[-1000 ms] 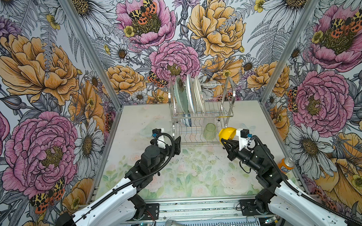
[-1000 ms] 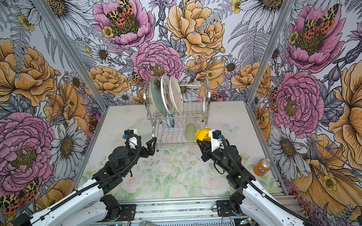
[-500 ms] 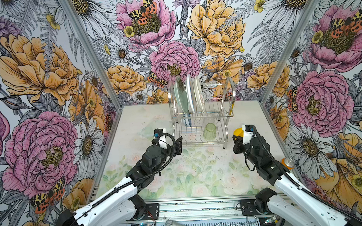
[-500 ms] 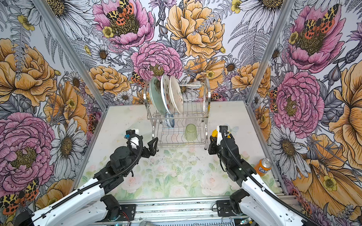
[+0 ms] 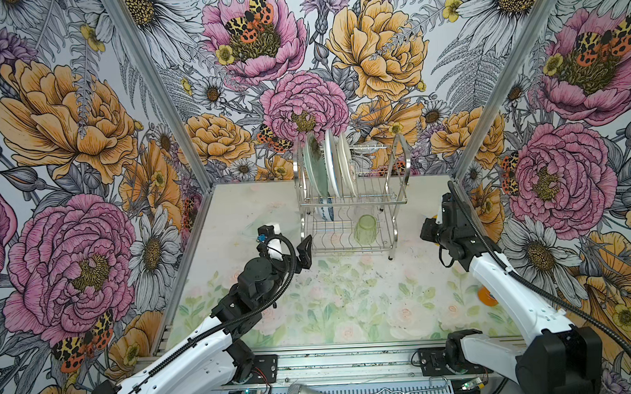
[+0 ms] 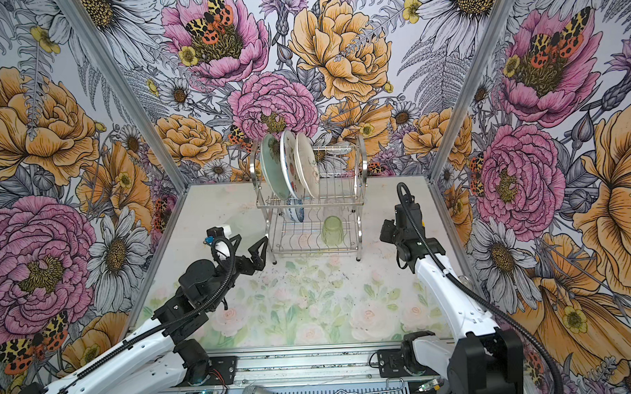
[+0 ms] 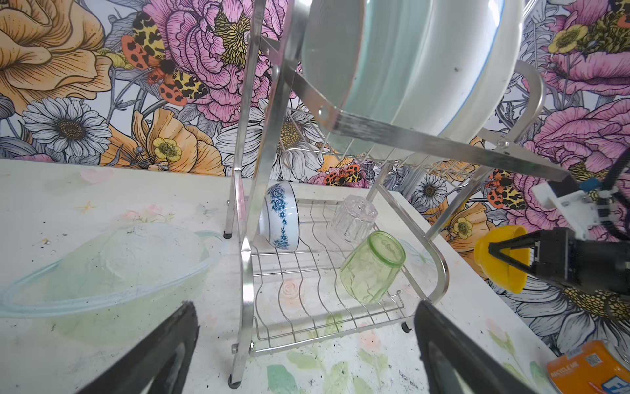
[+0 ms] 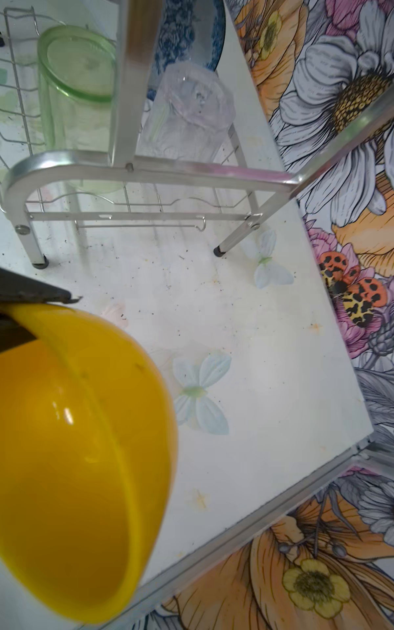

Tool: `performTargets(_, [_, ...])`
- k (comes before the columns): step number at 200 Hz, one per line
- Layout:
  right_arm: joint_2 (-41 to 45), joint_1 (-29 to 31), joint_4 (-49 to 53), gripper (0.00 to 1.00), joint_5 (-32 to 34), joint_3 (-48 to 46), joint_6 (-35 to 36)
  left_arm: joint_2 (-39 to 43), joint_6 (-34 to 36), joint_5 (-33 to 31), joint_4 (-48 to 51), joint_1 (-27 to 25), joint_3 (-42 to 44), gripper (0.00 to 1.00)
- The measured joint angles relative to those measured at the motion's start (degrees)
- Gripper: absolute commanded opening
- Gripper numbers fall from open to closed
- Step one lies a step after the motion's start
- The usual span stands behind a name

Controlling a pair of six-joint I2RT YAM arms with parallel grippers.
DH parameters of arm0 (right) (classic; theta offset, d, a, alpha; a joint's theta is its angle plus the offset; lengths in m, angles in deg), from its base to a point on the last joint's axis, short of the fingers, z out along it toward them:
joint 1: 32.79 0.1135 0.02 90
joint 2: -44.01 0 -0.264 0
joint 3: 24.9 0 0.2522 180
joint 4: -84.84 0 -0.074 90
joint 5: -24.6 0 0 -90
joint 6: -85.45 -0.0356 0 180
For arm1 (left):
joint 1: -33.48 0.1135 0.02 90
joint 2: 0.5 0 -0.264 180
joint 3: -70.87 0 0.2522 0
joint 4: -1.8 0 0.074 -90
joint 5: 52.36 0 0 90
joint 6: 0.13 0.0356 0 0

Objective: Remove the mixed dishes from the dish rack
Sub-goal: 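Carry the yellow bowl beside the rack and lower it onto the table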

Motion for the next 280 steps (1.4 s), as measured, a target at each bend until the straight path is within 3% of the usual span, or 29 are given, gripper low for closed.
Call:
performTargets(75, [-12.07, -1.44, 9.29, 0.00, -1.68, 5.25, 4.66, -1.25, 0.00, -1.22, 0.39, 0.00, 0.02, 0.99])
performTargets(163, [-23.08, -2.05, 11.28, 0.00, -1.77, 9.92, 7.82, -2.54, 0.04, -1.77, 0.42, 0.00, 0.02, 0.99])
performTargets(187, [-24.52, -2.43, 11.21, 0.12, -2.97, 11.08, 8.11, -2.47, 0.04, -2.14, 0.42, 0.00, 0.02, 0.99])
performTargets(230, [-26.16, -2.58, 11.19, 0.19, -4.20, 12.11, 9.03, -2.38, 0.07, -2.93, 0.46, 0.00, 0.02, 0.99])
performTargets(256, [-26.53, -2.93, 11.19, 0.37, -4.70, 12.57, 9.53, -2.27, 0.46, -3.32, 0.61, 0.00, 0.02, 0.99])
performTargets(280, [-26.53, -2.95, 11.17, 0.46, -5.29, 12.74, 9.38, -1.68, 0.48, -3.56, 0.66, 0.00, 0.09, 0.99])
